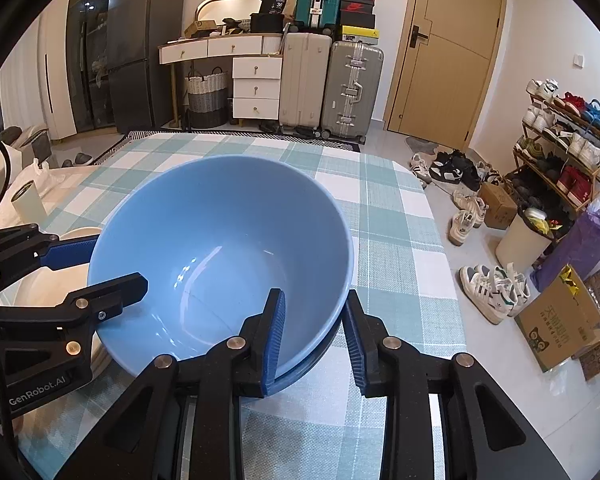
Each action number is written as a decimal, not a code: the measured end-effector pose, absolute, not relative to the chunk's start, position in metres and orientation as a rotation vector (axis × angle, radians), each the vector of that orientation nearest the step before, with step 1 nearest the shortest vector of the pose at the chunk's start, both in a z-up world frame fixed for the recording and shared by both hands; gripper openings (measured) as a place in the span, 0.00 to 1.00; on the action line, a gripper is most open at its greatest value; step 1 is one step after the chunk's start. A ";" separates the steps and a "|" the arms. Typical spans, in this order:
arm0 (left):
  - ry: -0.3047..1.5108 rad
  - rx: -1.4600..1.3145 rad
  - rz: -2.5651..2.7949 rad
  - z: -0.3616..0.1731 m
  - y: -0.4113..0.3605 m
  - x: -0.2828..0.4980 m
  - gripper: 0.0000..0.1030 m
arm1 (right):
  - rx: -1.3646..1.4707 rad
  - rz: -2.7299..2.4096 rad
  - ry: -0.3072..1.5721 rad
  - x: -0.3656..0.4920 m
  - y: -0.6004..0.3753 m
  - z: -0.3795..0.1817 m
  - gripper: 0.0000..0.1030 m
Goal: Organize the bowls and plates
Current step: 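Lower the held bowl into the nested blue bowls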
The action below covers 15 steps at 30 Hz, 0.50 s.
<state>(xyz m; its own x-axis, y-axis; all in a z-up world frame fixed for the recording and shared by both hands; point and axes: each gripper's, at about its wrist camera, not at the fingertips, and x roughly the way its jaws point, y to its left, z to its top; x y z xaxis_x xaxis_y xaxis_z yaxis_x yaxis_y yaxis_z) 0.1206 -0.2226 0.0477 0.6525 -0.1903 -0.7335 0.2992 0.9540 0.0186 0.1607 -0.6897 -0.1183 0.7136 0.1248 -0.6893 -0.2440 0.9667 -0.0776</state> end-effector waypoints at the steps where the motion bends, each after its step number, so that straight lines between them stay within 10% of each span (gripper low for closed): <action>1: 0.815 0.143 -0.278 0.048 -0.223 0.120 0.40 | -0.171 0.205 0.749 0.161 -0.689 -0.119 0.30; 15: 0.836 0.123 -0.291 0.041 -0.223 0.123 0.46 | -0.177 0.211 0.758 0.161 -0.689 -0.122 0.37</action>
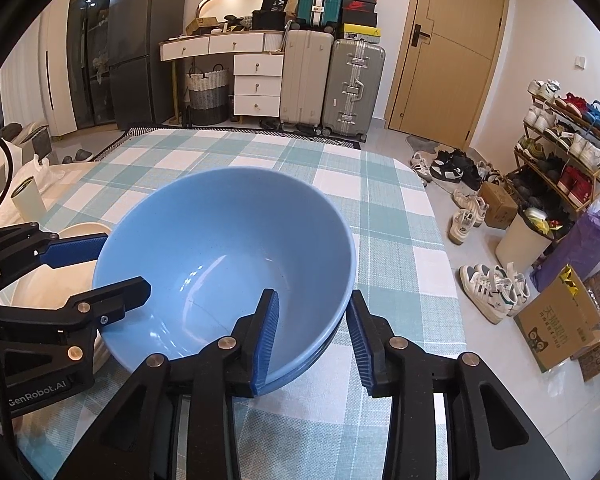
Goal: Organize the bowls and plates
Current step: 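Lower the held bowl into the nested blue bowls, then open both grippers and release the bowl on the bowl stack, then close both grippers on the rim of the stacked blue bowls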
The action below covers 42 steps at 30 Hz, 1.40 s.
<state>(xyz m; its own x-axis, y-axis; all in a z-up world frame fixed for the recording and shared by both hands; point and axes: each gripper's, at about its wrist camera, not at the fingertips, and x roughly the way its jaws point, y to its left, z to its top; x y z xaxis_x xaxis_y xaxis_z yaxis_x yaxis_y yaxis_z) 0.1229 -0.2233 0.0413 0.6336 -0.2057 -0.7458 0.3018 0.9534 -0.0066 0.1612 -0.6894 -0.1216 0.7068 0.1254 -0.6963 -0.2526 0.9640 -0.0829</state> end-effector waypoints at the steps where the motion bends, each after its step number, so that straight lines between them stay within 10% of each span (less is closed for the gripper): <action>1: 0.838 0.115 -0.296 0.041 -0.223 0.123 0.47 | -0.176 0.217 0.759 0.161 -0.690 -0.122 0.40; 19: 0.850 0.055 -0.352 0.042 -0.211 0.129 0.77 | -0.149 0.231 0.761 0.160 -0.688 -0.116 0.79; 23: 0.852 0.039 -0.362 0.043 -0.207 0.132 0.98 | -0.124 0.224 0.758 0.160 -0.691 -0.115 0.84; 42: 0.896 -0.055 -0.341 0.029 -0.187 0.163 0.98 | 0.001 0.270 0.783 0.171 -0.704 -0.124 0.90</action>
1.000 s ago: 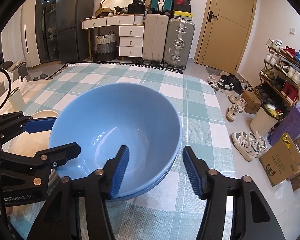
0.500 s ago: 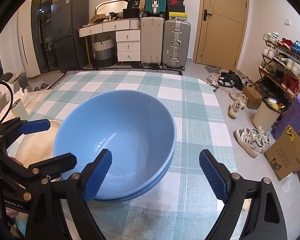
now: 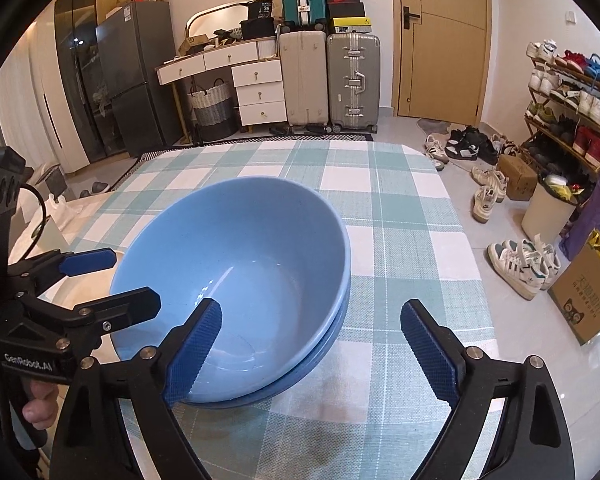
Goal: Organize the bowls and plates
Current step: 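Close both grippers on the rim of the stacked blue bowls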
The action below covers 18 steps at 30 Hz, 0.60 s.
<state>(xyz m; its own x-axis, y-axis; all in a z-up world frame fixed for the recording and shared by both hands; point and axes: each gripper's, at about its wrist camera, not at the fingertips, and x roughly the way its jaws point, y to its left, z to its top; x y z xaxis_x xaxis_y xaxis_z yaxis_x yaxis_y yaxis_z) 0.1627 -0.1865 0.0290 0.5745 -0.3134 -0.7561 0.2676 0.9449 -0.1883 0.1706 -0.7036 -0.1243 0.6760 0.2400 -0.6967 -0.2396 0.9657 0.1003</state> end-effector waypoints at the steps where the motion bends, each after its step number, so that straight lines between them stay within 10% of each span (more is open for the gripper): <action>1: 0.899 -0.056 -0.338 0.028 -0.186 0.164 0.98 | 0.010 0.276 0.785 0.171 -0.705 -0.125 0.90; 18: 0.965 -0.156 -0.372 0.004 -0.177 0.192 0.94 | 0.171 0.363 0.831 0.192 -0.718 -0.142 0.76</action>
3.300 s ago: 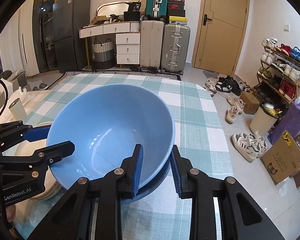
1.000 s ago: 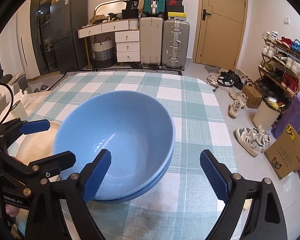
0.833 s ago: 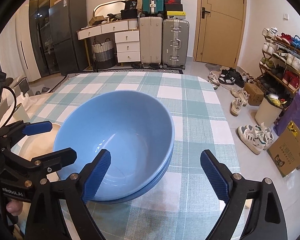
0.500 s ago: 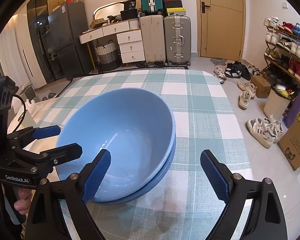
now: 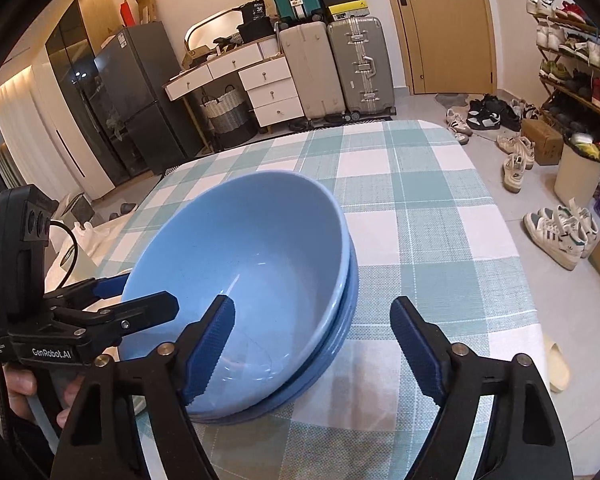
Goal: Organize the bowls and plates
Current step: 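Close both grippers on the rim of the stacked blue bowls, then lift the stacked bowls with both grippers and carry them over the cream plates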
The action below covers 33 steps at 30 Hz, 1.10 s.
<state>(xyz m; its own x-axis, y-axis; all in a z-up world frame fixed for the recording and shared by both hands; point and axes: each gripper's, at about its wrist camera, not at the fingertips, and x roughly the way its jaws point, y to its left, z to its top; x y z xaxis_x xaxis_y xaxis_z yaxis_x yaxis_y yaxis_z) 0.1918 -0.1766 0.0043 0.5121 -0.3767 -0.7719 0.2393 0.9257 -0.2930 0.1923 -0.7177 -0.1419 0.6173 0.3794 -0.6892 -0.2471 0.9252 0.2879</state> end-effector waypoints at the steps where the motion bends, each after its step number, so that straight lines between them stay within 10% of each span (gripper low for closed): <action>1: 0.968 -0.161 -0.382 0.003 -0.177 0.193 0.93 | 0.174 0.366 0.836 0.194 -0.716 -0.143 0.71; 9: 0.981 -0.166 -0.411 -0.002 -0.187 0.199 0.79 | 0.167 0.397 0.852 0.198 -0.707 -0.146 0.61; 15: 1.008 -0.163 -0.430 -0.005 -0.194 0.203 0.46 | 0.135 0.373 0.848 0.195 -0.704 -0.146 0.53; 33: 0.982 -0.098 -0.386 0.000 -0.196 0.195 0.41 | 0.095 0.358 0.828 0.188 -0.702 -0.142 0.49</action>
<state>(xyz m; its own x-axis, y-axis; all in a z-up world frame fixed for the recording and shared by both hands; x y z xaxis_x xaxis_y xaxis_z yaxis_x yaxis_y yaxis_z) 0.1949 -0.1961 -0.0004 0.4932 -0.3618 -0.7911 0.2741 0.9277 -0.2534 0.1877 -0.7021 -0.1415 0.6204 0.3481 -0.7028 -0.2744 0.9358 0.2213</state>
